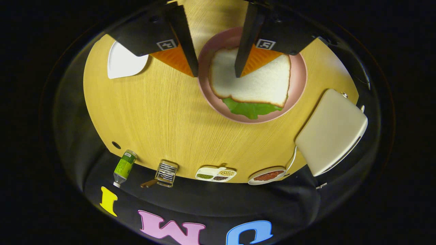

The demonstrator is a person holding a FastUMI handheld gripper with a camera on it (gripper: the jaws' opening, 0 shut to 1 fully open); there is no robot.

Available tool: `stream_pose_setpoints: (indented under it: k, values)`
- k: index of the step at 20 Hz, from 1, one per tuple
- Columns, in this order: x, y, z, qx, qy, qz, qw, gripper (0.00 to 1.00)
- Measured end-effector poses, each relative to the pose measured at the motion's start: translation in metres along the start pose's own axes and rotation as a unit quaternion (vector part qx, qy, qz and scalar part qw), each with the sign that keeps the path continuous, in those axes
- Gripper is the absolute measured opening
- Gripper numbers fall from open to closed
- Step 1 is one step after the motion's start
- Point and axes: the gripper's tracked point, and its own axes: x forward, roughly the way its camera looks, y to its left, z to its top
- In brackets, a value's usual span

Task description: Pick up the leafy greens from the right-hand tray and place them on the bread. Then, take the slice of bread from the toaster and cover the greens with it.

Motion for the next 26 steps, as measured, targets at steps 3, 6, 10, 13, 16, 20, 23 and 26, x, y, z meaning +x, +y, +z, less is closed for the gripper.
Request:
stream_pose_setpoints:
  k: [3, 6, 10, 13, 16, 20, 23, 26]
  values:
    - [-0.003, -0.008, 0.006, 0.002, -0.005, -0.007, 1.000, 0.96]
    - [-0.017, -0.017, 0.015, 0.003, -0.027, -0.014, 1.000, 0.99]
    - [-0.055, -0.026, 0.062, 0.025, -0.104, -0.006, 0.994, 0.99]
    - [-0.107, -0.039, 0.113, 0.016, -0.187, -0.013, 0.982, 0.99]
    - [-0.167, -0.049, 0.154, -0.010, -0.269, -0.030, 0.963, 0.99]
    - [-0.242, -0.053, 0.185, -0.054, -0.346, -0.057, 0.935, 0.98]
    - [-0.293, -0.049, 0.195, -0.063, -0.383, -0.063, 0.920, 0.98]
    - [-0.332, -0.041, 0.193, -0.070, -0.403, -0.067, 0.910, 0.98]
